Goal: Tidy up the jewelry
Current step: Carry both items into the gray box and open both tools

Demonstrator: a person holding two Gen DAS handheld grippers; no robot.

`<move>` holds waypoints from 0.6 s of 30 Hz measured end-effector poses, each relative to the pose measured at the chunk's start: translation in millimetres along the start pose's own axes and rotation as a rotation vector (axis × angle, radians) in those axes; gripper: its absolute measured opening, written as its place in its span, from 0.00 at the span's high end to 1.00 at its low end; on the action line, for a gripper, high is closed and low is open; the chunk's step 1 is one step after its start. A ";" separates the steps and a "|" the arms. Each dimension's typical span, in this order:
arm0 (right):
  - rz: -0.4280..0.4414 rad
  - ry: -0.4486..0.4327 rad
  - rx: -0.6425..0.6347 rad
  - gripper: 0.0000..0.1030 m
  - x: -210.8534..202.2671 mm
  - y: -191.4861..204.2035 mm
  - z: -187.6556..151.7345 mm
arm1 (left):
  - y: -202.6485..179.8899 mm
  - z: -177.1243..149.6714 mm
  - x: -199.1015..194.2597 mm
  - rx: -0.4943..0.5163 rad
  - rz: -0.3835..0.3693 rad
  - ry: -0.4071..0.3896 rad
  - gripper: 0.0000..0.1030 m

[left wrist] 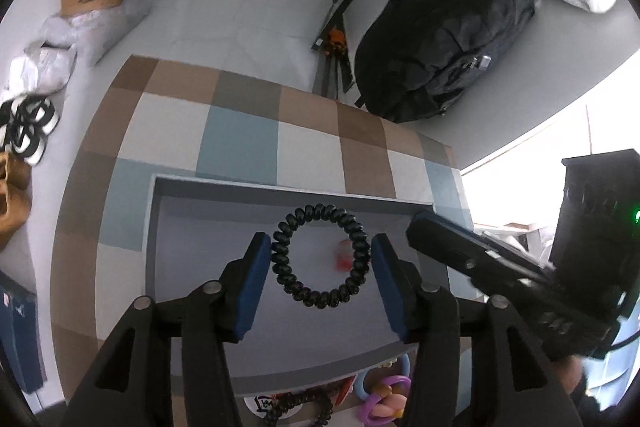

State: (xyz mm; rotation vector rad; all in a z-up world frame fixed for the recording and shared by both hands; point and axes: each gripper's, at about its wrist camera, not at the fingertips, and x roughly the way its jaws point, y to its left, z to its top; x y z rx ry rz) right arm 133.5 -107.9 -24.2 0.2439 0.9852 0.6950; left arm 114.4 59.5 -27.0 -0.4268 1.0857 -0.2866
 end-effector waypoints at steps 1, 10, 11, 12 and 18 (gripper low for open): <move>0.006 -0.018 0.002 0.48 -5.7 -0.2 -0.4 | -2.5 -0.4 -1.1 0.015 0.011 -0.012 0.48; -0.009 -0.178 -0.016 0.10 -51.1 4.1 -3.9 | -17.3 -8.2 -21.7 0.077 0.076 -0.091 0.23; -0.015 -0.181 -0.017 0.08 -52.5 4.9 -4.2 | -17.9 -10.0 -22.8 0.076 0.086 -0.098 0.23; -0.031 -0.186 -0.018 0.03 -53.1 5.6 -5.6 | -19.9 -11.8 -23.2 0.081 0.104 -0.107 0.23; -0.073 -0.195 -0.032 0.00 -53.9 11.0 -15.7 | -24.9 -25.3 -29.6 0.117 0.204 -0.181 0.23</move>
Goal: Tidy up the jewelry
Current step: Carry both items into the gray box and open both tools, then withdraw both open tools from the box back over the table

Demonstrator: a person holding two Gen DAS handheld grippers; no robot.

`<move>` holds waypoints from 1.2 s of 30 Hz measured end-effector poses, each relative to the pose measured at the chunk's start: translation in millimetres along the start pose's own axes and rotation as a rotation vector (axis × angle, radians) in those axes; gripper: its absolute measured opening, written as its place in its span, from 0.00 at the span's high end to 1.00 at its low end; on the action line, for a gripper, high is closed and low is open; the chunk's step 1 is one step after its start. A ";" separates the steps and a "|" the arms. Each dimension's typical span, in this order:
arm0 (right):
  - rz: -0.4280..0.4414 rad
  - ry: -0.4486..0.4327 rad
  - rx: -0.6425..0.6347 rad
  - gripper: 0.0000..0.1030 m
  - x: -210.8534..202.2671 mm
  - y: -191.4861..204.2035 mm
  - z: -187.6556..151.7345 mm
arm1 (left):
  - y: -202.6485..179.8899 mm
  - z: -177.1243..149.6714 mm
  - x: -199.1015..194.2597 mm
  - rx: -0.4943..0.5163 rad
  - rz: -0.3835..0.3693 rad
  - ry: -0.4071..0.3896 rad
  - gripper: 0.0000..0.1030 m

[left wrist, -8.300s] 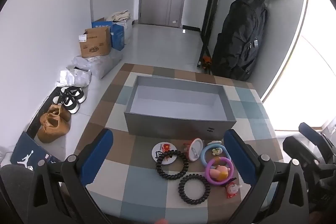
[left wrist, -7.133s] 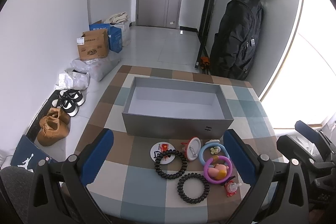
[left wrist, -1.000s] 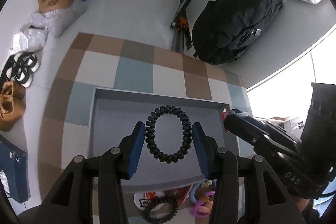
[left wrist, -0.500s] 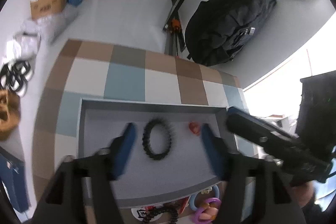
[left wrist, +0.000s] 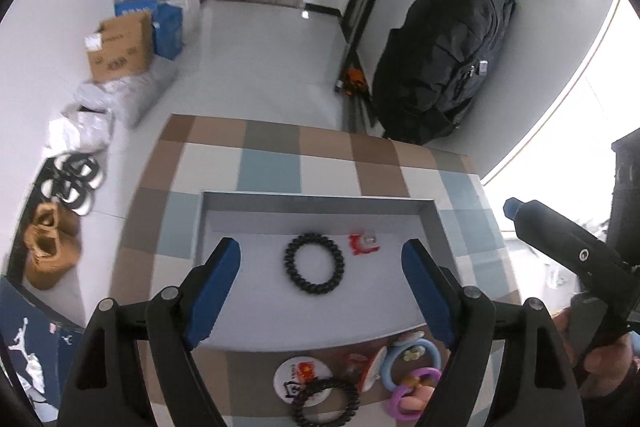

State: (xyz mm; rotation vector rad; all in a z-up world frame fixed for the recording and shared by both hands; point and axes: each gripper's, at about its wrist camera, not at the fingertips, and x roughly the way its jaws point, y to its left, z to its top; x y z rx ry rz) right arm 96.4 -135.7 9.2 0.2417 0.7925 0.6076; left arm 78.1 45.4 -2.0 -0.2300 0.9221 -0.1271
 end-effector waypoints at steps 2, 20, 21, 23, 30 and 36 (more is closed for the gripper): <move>-0.015 -0.008 -0.015 0.00 -1.3 2.8 -4.2 | 1.7 -3.2 -3.6 -0.010 0.037 -0.019 0.23; -0.143 -0.109 -0.164 0.00 -40.6 32.6 -40.7 | -9.1 -33.6 -38.6 -0.023 0.159 -0.150 0.16; -0.146 -0.106 -0.167 0.00 -41.4 32.8 -42.2 | -9.7 -36.0 -40.0 -0.024 0.159 -0.153 0.15; -0.147 -0.090 -0.180 0.00 -42.2 33.0 -45.8 | -11.8 -38.9 -42.0 -0.019 0.157 -0.158 0.15; -0.156 -0.087 -0.203 0.00 -53.9 34.3 -63.2 | -17.6 -51.5 -46.6 -0.002 0.161 -0.155 0.15; -0.149 -0.036 -0.223 0.00 -55.1 34.0 -76.7 | -18.5 -63.6 -46.8 -0.008 0.162 -0.124 0.15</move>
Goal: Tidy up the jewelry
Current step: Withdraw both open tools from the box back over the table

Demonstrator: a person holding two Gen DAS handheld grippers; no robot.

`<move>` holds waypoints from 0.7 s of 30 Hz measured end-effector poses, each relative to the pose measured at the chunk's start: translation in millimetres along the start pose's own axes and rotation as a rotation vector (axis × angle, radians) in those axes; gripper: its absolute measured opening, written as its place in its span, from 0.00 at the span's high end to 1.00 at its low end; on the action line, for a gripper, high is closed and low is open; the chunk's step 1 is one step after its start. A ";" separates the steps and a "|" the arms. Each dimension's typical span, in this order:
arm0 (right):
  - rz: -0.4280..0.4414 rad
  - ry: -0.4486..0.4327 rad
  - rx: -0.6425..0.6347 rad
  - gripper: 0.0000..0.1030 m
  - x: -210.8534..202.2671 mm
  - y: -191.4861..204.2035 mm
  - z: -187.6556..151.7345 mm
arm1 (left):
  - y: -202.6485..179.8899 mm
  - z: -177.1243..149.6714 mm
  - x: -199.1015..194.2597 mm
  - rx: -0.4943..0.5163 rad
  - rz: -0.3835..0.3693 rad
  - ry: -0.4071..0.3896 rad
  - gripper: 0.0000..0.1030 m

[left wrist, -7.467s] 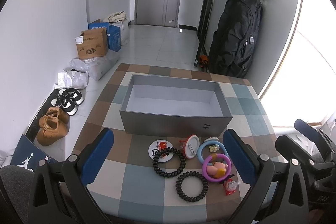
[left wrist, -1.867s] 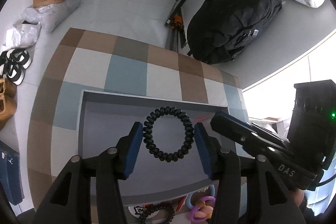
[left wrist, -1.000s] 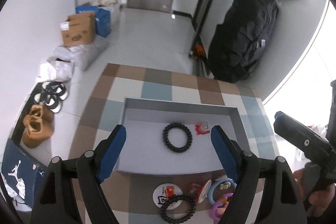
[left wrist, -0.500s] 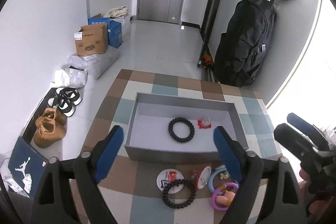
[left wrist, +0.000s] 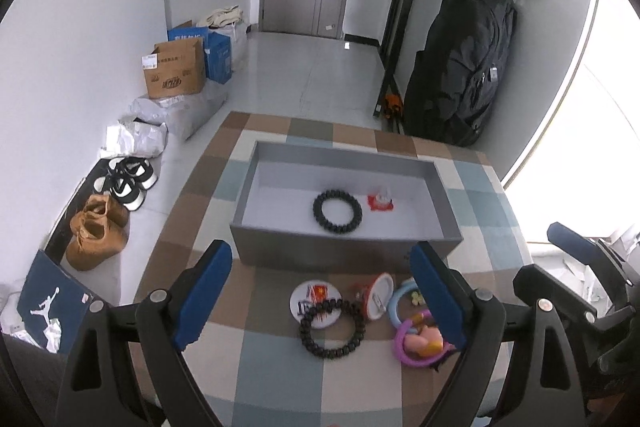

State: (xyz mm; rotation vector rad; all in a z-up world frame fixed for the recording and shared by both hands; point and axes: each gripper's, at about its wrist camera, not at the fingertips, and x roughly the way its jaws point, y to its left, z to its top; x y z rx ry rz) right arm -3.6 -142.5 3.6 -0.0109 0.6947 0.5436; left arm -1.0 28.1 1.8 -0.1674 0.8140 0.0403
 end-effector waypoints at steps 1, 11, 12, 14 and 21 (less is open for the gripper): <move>0.000 0.005 -0.002 0.00 -0.5 0.3 -1.9 | -0.4 -1.7 -0.5 0.005 0.005 0.003 0.15; 0.001 0.092 -0.051 0.00 3.1 6.1 -26.5 | 3.1 -13.6 5.2 -0.024 -0.004 0.070 0.15; 0.002 0.106 -0.060 0.00 4.9 8.1 -28.7 | 3.8 -14.4 6.0 -0.025 -0.002 0.078 0.15; 0.006 0.130 -0.073 0.01 9.0 10.7 -32.2 | 6.2 -16.8 8.2 -0.032 -0.011 0.100 0.15; -0.006 0.214 -0.091 0.01 23.1 19.2 -42.6 | 14.3 -19.7 9.9 -0.044 0.013 0.120 0.15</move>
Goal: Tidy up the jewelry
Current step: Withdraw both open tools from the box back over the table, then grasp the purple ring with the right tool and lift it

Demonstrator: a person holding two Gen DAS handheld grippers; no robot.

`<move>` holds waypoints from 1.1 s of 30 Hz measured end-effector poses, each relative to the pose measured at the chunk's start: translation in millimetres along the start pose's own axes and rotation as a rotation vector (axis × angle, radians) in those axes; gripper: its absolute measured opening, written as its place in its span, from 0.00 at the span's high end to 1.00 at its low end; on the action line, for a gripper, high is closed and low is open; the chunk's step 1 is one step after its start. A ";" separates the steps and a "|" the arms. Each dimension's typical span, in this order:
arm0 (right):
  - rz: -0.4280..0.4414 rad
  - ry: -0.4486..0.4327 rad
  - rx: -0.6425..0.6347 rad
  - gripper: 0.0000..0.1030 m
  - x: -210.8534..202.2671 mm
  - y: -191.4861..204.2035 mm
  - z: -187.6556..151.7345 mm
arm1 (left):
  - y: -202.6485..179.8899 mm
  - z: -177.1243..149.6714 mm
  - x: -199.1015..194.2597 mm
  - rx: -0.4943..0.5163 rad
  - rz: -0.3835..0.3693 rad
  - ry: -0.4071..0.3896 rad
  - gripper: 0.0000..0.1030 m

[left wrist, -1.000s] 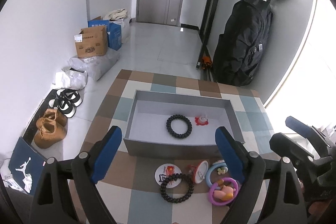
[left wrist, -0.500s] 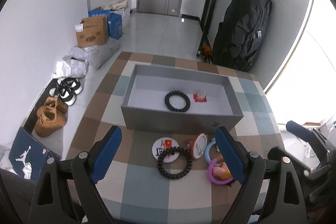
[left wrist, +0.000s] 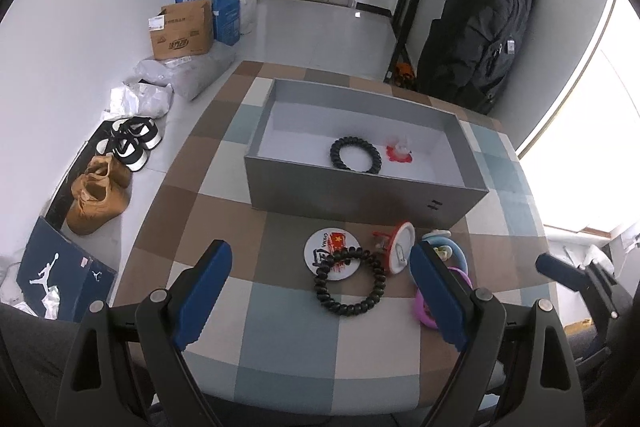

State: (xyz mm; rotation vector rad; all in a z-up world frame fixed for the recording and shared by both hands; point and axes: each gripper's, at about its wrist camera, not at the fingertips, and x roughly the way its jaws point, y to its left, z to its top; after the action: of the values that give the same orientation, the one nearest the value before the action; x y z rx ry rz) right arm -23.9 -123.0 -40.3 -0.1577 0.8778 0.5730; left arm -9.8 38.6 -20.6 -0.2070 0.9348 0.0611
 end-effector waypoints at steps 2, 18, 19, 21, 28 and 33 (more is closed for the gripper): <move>0.000 0.017 -0.007 0.02 4.7 3.1 -0.8 | 3.0 0.5 0.3 -0.009 -0.002 0.002 0.15; -0.050 0.152 -0.051 0.26 44.7 19.0 -7.4 | 35.2 7.8 13.6 -0.110 -0.027 0.065 0.15; -0.056 0.153 -0.060 0.26 45.2 21.2 -8.0 | 36.9 8.2 13.5 -0.111 -0.024 0.066 0.15; -0.074 0.155 -0.090 0.27 46.7 26.0 -8.0 | 39.7 9.1 14.8 -0.118 -0.019 0.068 0.15; -0.086 0.144 -0.157 0.48 42.7 39.5 -9.0 | 43.0 7.7 17.3 -0.132 -0.014 0.089 0.15; -0.068 0.130 -0.133 0.49 36.9 36.5 -7.4 | 44.0 7.9 17.8 -0.128 -0.013 0.094 0.15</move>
State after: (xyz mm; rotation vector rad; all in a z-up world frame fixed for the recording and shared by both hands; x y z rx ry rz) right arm -30.0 -80.0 -69.5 -0.3477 0.9567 0.5627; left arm 0.8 82.7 -37.0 -0.3371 1.0240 0.1002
